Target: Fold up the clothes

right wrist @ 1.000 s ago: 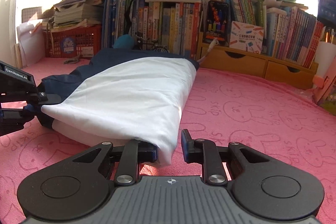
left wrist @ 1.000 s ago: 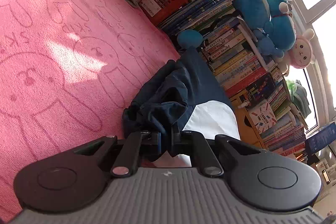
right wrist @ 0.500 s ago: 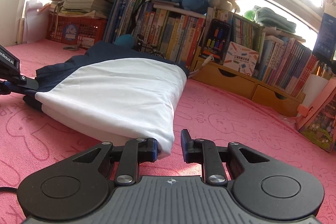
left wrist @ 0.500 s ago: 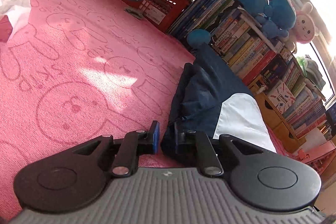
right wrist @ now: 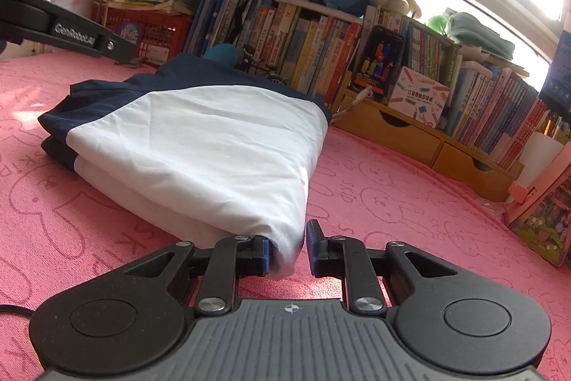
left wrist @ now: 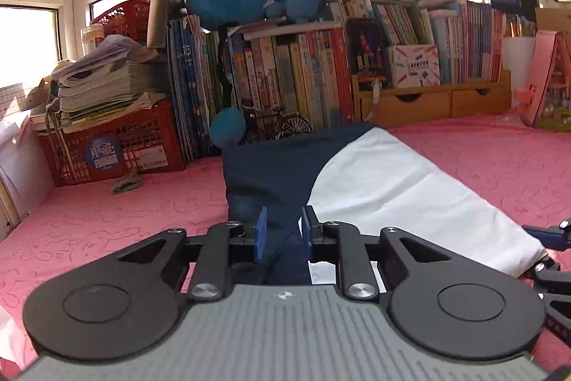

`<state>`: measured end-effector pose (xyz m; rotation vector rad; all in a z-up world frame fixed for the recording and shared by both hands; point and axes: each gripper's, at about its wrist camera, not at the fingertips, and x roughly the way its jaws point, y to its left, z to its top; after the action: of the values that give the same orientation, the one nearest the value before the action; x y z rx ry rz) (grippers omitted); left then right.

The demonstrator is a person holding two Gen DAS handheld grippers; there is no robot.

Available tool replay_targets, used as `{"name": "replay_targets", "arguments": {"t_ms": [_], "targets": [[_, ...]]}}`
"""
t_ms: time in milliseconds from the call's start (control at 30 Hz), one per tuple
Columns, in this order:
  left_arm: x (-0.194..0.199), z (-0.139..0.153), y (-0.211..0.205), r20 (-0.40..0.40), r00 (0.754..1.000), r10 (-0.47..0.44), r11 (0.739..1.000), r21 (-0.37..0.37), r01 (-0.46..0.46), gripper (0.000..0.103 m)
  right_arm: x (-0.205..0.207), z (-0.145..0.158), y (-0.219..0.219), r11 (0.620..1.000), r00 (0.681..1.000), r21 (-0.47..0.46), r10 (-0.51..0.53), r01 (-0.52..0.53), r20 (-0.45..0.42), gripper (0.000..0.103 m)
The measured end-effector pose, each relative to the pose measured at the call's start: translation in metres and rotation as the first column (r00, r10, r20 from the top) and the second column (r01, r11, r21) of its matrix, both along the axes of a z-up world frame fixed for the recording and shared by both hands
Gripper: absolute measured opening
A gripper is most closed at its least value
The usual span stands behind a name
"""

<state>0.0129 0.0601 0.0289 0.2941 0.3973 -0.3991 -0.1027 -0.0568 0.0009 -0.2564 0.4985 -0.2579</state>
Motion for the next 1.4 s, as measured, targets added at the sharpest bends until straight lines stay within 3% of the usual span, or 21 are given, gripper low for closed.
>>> {"name": "replay_targets", "arguments": {"t_ms": [67, 133, 233, 300, 367, 433, 567, 733, 767, 867, 967, 1033, 1100, 1167, 1233, 1333, 1400], "targets": [[0.013, -0.015, 0.008, -0.036, 0.998, 0.053, 0.997, 0.064, -0.051, 0.023, 0.0, 0.0, -0.004, 1.0, 1.0, 0.017, -0.001, 0.001, -0.01, 0.024], [0.017, -0.012, 0.033, -0.067, 0.995, 0.068, 0.998, 0.016, -0.067, 0.033, 0.0, 0.0, -0.008, 0.999, 1.0, 0.033, 0.004, -0.004, -0.021, 0.026], [0.024, -0.004, 0.052, -0.003, 0.983, 0.184, 0.973, 0.138, -0.182, 0.03, 0.0, 0.0, -0.011, 0.999, 0.999, 0.05, 0.015, -0.013, -0.038, 0.026], [0.03, 0.019, 0.064, -0.021, 0.989, 0.147, 0.988, 0.042, -0.146, 0.03, 0.002, -0.001, -0.011, 0.998, 0.999, 0.057, 0.019, -0.016, -0.045, 0.026], [0.033, 0.041, 0.056, 0.003, 1.0, 0.028, 0.999, -0.036, -0.028, 0.031, 0.002, -0.002, -0.011, 0.998, 0.999, 0.06, 0.02, -0.017, -0.05, 0.026], [0.039, 0.052, 0.024, 0.069, 0.994, -0.084, 0.996, 0.003, 0.084, 0.032, 0.003, -0.003, -0.01, 0.998, 0.998, 0.055, 0.02, -0.017, -0.057, 0.026], [0.089, 0.035, -0.036, -0.002, 0.987, -0.159, 0.984, 0.086, 0.158, 0.033, 0.004, -0.005, -0.008, 0.999, 0.997, 0.05, 0.023, -0.02, -0.067, 0.026], [0.167, -0.009, -0.035, -0.179, 0.984, 0.01, 0.994, 0.108, 0.009, 0.034, 0.005, -0.007, -0.008, 0.998, 0.996, 0.056, 0.031, -0.027, -0.078, 0.026], [0.178, -0.016, -0.03, -0.194, 0.98, 0.053, 0.992, 0.121, -0.029, 0.036, 0.005, -0.007, -0.008, 0.998, 0.996, 0.054, 0.036, -0.031, -0.081, 0.026], [0.2, -0.019, -0.009, -0.266, 0.959, 0.096, 0.995, 0.057, -0.084, 0.048, 0.005, -0.008, -0.006, 0.998, 0.995, 0.048, 0.049, -0.045, -0.085, 0.026], [0.198, -0.008, -0.002, -0.222, 0.955, 0.198, 0.976, 0.137, -0.171, 0.044, 0.005, -0.007, -0.006, 0.997, 0.992, 0.033, 0.078, -0.075, -0.097, 0.028], [0.193, 0.006, 0.011, -0.218, 0.958, 0.185, 0.98, 0.108, -0.165, 0.045, 0.002, -0.003, -0.011, 0.993, 0.987, 0.049, 0.115, -0.11, -0.113, 0.034], [0.181, 0.024, 0.034, -0.257, 0.954, 0.153, 0.988, 0.02, -0.153, 0.048, -0.004, 0.008, -0.024, 0.98, 0.976, 0.12, 0.172, -0.156, -0.134, 0.063], [0.16, 0.038, 0.053, -0.268, 0.958, 0.103, 0.993, -0.033, -0.116, 0.054, -0.011, 0.021, -0.039, 0.951, 0.954, 0.222, 0.255, -0.217, -0.159, 0.077], [0.127, 0.051, 0.067, -0.241, 0.969, 0.05, 0.997, -0.051, -0.064, 0.061, -0.018, 0.037, -0.051, 0.921, 0.935, 0.298, 0.31, -0.251, -0.17, 0.078], [0.074, 0.06, 0.074, -0.226, 0.974, -0.026, 0.995, -0.098, 0.004, 0.086, -0.021, 0.056, -0.059, 0.92, 0.931, 0.298, 0.316, -0.254, -0.181, 0.086], [0.037, 0.062, 0.075, -0.225, 0.971, -0.081, 0.989, -0.135, 0.052, 0.087, -0.022, 0.067, -0.062, 0.925, 0.932, 0.281, 0.314, -0.257, -0.181, 0.092]]}}
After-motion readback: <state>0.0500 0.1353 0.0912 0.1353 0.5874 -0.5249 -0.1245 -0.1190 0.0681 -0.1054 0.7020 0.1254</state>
